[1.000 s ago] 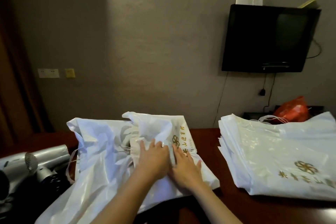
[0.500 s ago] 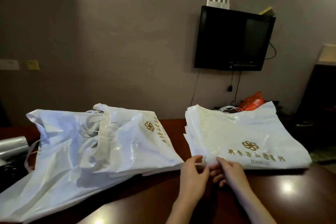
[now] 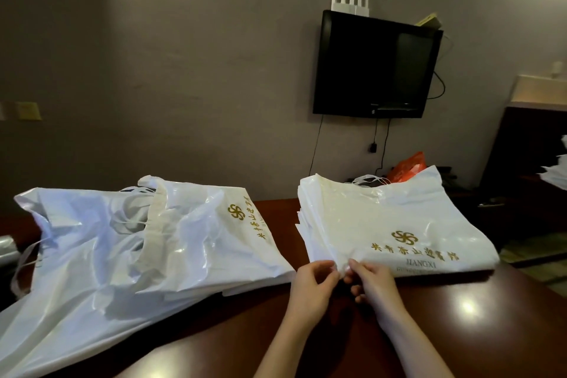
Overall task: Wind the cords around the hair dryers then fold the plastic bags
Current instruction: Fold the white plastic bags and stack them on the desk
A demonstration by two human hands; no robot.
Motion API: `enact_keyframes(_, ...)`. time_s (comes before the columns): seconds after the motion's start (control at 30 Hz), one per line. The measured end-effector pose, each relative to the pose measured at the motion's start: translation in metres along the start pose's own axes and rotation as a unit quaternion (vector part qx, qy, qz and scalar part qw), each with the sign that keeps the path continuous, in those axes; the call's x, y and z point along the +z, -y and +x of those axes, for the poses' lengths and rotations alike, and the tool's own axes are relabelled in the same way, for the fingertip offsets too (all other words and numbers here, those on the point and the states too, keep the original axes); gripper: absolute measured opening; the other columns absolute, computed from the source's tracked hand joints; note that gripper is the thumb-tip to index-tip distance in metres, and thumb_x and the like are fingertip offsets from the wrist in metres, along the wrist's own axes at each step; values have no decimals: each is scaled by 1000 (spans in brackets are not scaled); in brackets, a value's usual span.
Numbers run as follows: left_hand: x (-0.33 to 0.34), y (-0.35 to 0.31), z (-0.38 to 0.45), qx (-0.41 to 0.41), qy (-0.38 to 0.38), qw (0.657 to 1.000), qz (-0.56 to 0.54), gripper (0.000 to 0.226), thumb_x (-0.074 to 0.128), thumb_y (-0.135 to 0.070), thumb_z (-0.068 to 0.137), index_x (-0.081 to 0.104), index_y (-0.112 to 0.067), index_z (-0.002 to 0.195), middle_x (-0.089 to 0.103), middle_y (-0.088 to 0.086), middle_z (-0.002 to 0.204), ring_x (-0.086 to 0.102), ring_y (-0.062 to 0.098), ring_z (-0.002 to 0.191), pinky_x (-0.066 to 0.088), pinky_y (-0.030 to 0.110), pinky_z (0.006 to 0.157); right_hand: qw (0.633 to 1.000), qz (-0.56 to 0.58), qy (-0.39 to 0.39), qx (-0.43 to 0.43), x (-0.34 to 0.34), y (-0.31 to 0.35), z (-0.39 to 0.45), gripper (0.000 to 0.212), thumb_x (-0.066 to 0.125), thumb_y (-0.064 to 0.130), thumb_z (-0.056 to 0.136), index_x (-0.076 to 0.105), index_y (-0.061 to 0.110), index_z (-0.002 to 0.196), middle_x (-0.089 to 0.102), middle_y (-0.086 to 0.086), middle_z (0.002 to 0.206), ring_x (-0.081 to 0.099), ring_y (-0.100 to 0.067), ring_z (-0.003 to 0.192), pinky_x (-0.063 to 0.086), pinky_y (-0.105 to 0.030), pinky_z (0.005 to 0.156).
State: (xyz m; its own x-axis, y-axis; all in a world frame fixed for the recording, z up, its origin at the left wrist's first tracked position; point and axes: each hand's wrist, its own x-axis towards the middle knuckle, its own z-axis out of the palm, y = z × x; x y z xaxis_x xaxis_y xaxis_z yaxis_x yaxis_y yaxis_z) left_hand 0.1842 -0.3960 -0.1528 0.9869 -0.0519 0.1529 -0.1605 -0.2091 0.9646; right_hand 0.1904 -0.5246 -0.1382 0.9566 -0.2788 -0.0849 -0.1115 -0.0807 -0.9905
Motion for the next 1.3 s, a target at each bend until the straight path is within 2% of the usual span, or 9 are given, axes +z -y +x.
enact_keyframes(0.1, 4, -1, 1, 8, 10, 1000, 25, 24, 55, -17, 98, 69, -12, 117, 70, -2, 111, 62, 9, 107, 48, 27, 99, 999, -22, -20, -25, 3, -2, -5, 30, 53, 10, 94, 60, 4, 66, 56, -6, 53, 47, -13, 41, 37, -21, 37)
enact_keyframes(0.27, 10, -3, 3, 4, 16, 1000, 26, 19, 59, -24, 96, 74, -24, 85, 74, -4, 83, 67, 8, 83, 50, 25, 78, 996, -61, -18, -67, 5, -4, -12, 35, 51, 9, 93, 61, 7, 60, 57, -4, 52, 51, -14, 45, 39, -22, 41)
enact_keyframes(0.43, 16, -1, 7, -26, -4, 1000, 5, 16, 64, -26, 93, 74, -14, 93, 72, -1, 87, 67, 15, 88, 52, 29, 83, 1000, 4, -18, -25, 3, 1, -11, 48, 50, 25, 97, 58, 5, 54, 56, -6, 46, 53, -20, 44, 40, -23, 43)
enact_keyframes(0.67, -9, -10, -6, -101, -34, 947, -303, 11, 57, -8, 96, 67, -4, 90, 70, 9, 92, 68, 26, 101, 53, 28, 85, 987, 145, 0, 68, -8, 6, -10, 30, 56, 40, 93, 60, 11, 100, 69, -18, 85, 67, -27, 60, 49, -25, 43)
enact_keyframes(0.77, -7, -20, -17, -92, -14, 946, -310, 12, 65, -15, 91, 70, -6, 86, 74, 3, 90, 70, 18, 96, 57, 25, 81, 982, 174, -71, -20, -7, 10, -18, 17, 63, 21, 91, 61, 12, 105, 69, -8, 95, 67, -19, 71, 48, -27, 53)
enact_keyframes(0.87, -8, -24, -22, -98, -19, 929, -356, 10, 71, -18, 86, 69, -12, 94, 76, -5, 90, 71, 14, 90, 58, 29, 79, 964, 183, -112, -159, -4, 22, -33, 6, 66, 10, 88, 66, 16, 88, 68, 2, 94, 63, -9, 86, 48, -16, 62)
enact_keyframes(1.07, -29, -16, -15, -95, -51, 923, -371, 59, 84, -12, 53, 65, -5, 108, 73, 15, 107, 71, 30, 95, 59, 39, 79, 978, 202, 44, -25, 8, 16, -32, 40, 54, 48, 89, 55, 26, 122, 66, 0, 115, 59, -23, 108, 51, -41, 72)
enact_keyframes(1.2, -34, -17, -13, -122, -14, 908, -401, 93, 85, -6, 37, 50, -5, 124, 66, 18, 116, 67, 35, 103, 59, 43, 81, 952, 299, 59, -15, 6, 16, -36, 37, 49, 28, 96, 53, 13, 130, 67, -9, 118, 62, -29, 108, 52, -43, 74)
enact_keyframes(1.3, -46, -27, -24, -130, 66, 874, -464, 92, 83, -4, 48, 50, 0, 134, 66, 21, 122, 67, 37, 107, 59, 44, 83, 940, 331, 75, -28, 5, 25, -53, 27, 48, 10, 96, 59, 3, 120, 72, -11, 106, 67, -25, 97, 56, -35, 71)
